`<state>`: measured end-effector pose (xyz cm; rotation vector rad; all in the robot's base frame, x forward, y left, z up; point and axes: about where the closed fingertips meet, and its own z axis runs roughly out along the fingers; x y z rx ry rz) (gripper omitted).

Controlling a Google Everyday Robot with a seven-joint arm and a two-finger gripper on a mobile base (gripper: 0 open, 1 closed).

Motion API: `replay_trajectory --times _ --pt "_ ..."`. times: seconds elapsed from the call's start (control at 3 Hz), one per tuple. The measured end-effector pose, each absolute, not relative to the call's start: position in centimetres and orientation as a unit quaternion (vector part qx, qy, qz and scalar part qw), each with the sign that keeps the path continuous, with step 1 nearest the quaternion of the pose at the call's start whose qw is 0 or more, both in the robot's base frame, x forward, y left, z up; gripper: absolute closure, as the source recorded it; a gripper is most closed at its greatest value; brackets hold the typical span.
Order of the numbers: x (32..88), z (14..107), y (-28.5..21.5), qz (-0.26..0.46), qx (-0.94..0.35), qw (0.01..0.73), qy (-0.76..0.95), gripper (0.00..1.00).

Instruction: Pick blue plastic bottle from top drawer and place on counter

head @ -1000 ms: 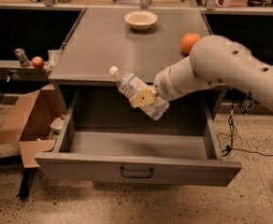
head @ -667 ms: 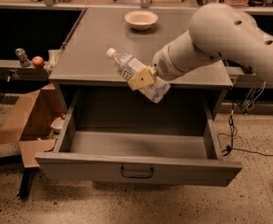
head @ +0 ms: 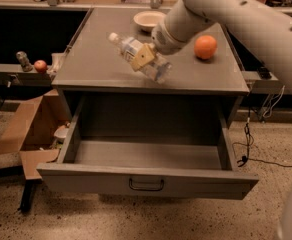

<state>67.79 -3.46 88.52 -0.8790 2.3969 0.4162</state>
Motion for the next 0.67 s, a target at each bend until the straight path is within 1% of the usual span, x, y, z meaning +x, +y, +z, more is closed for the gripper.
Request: replay_trajectory --times 0.67 --pt "74.8 87.1 0.3 0.156 -0.319 0.241 0.903 1.0"
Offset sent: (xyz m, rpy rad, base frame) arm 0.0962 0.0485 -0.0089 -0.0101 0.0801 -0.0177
